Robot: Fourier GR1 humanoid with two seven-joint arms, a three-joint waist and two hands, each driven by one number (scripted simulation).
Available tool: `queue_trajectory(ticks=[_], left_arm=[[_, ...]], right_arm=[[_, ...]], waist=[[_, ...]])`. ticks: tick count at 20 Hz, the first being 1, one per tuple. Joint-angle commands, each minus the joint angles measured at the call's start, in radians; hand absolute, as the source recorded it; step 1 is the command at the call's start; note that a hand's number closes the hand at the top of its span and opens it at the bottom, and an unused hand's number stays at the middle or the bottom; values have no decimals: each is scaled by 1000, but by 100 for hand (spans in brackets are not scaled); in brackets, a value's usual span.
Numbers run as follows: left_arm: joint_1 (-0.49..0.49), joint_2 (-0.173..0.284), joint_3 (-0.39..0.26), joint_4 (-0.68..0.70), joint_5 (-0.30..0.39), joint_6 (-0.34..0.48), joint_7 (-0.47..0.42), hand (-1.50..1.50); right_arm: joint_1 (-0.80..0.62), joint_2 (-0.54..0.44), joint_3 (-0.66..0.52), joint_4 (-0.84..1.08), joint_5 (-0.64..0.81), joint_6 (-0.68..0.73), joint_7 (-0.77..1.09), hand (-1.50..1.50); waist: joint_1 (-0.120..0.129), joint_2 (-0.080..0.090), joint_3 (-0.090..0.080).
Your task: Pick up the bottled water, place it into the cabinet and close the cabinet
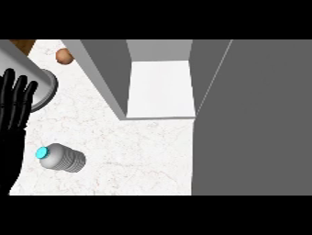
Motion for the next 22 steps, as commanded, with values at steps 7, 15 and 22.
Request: queue_trajectory(ticks=[7, 15, 22], left_arm=[[192, -92, 57, -100, 72, 312, 128, -150], [462, -94, -222, -339, -6, 525, 118, -150], [661, -94, -237, -490, 45, 449, 96, -150]], right_arm=[[229, 7, 72, -99, -128, 104, 95, -150], [444, -46, 67, -360, -198, 150, 186, -150], [527, -18, 86, -418, -211, 170, 173, -150]], waist=[[36, -19, -13], [16, -14, -10], [28, -14, -11]])
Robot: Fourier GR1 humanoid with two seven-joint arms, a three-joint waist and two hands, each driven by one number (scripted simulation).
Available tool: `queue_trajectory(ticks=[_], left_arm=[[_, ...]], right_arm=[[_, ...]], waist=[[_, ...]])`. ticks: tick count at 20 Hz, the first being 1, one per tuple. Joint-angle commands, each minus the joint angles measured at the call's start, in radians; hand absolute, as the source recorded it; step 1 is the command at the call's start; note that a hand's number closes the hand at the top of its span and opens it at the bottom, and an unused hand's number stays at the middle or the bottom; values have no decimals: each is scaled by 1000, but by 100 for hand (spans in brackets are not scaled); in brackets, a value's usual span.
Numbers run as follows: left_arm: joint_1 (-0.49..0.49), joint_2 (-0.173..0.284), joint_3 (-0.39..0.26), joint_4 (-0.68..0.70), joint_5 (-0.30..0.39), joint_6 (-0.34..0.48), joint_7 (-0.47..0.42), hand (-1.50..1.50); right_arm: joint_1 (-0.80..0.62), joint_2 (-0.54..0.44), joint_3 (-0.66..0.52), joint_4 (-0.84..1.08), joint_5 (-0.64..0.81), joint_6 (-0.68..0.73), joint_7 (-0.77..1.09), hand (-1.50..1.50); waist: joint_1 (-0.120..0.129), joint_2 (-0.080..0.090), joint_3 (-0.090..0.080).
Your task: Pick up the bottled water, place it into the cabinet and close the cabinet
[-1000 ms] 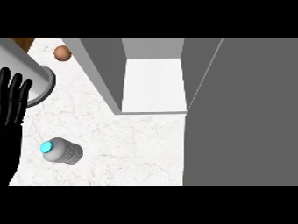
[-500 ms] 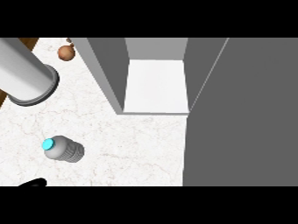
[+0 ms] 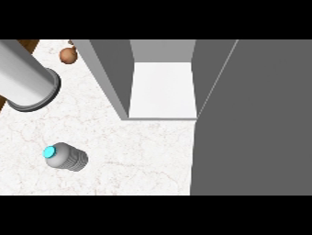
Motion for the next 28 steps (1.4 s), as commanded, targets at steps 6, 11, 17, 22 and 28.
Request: queue_trajectory(ticks=[6, 11, 17, 22, 28], left_arm=[[184, -2, -75, -87, 16, 4, -91, -150], [157, 5, -119, -75, -35, 47, -69, -150], [101, 5, -54, 15, 23, 61, -74, -150], [100, 1, 24, 123, 119, 41, -126, -150], [80, -2, 88, 357, 260, -3, -303, -150]], right_arm=[[217, -2, 4, -172, -59, 67, -30, -150], [236, -12, -36, -201, -90, 74, -23, -150], [297, 11, 21, -261, -56, 91, -40, -150], [327, -4, -44, -203, -90, 134, -123, -150], [370, -33, -85, -192, -136, 177, -161, -150]], waist=[[-5, -2, 0], [-9, 1, 0], [-18, 3, -1], [-11, 2, -1], [-9, 2, -2]])
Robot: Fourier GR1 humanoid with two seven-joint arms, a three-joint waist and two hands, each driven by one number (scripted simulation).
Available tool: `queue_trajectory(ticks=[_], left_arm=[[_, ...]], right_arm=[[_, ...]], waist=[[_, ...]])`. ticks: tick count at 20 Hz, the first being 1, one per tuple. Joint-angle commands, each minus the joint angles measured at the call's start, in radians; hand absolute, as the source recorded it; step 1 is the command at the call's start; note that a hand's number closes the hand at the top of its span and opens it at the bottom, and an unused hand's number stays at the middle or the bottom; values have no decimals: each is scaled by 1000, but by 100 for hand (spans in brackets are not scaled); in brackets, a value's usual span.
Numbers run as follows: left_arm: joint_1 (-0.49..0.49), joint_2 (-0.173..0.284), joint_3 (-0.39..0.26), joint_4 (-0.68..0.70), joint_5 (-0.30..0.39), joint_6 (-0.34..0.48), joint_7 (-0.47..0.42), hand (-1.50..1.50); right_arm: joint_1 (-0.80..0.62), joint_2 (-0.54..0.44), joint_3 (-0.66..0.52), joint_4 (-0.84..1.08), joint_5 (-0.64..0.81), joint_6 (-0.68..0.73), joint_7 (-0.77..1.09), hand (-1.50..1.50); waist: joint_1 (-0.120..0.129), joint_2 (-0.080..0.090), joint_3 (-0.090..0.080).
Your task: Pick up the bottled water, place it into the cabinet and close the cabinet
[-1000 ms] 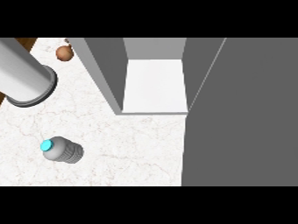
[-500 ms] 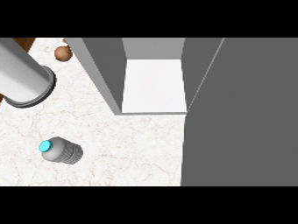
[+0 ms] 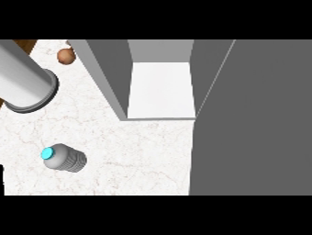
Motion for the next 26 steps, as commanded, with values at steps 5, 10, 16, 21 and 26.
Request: queue_trajectory(ticks=[5, 10, 16, 21, 26], left_arm=[[-86, 18, 178, 313, 154, -125, -142, -150], [-152, 10, 189, 460, 170, -149, -194, -150], [-242, -1, 205, 694, 199, -185, -302, -150], [-327, 34, 302, 848, 254, -272, -383, -150], [-342, 23, 329, 975, 263, -312, -483, -150]], right_arm=[[149, 12, 45, -163, -33, 46, -19, -150], [193, 4, 22, -173, -30, 72, -68, -150], [257, -9, -21, -126, -47, 126, -155, -150], [262, -12, -65, -169, -102, 117, -130, -150], [349, -15, -83, -182, -105, 167, -194, -150]], waist=[[-13, -1, -1], [-12, 2, 0], [-14, 2, 1], [-4, 5, 0], [-7, 3, 0]])
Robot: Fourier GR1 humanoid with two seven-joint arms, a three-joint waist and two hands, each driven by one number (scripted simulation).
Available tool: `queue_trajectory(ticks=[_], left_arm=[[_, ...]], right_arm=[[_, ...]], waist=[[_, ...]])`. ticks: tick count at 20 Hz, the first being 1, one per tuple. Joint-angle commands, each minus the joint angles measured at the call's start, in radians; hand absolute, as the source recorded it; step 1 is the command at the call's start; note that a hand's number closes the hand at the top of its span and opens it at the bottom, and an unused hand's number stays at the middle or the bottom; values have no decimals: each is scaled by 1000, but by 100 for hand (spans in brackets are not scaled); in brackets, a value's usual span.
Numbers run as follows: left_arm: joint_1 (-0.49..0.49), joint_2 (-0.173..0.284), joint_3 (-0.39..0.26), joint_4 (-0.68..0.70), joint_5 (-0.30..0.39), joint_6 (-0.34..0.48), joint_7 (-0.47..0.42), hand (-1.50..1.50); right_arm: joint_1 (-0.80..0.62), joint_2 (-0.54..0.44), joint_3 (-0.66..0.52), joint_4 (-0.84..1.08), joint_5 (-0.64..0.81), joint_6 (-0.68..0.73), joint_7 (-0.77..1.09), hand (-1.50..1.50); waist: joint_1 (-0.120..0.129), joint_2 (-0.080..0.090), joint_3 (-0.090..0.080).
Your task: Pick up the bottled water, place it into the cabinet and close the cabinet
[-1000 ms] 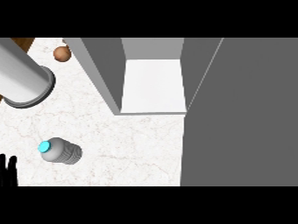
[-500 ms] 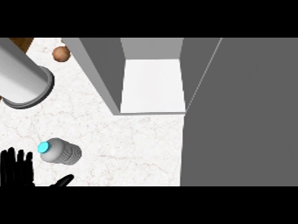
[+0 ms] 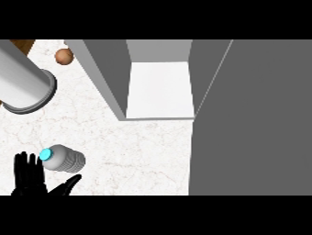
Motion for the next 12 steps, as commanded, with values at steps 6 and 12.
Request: queue_trajectory(ticks=[6, 12], left_arm=[[-192, 8, 85, 270, 5, 10, -99, -150], [-173, 21, 120, 380, 56, -137, -182, -150]], right_arm=[[87, 21, -29, -122, -70, 42, -15, -150], [125, -10, -121, -159, -177, 70, -20, -150]], waist=[[-2, 1, 0], [3, 1, 0]])
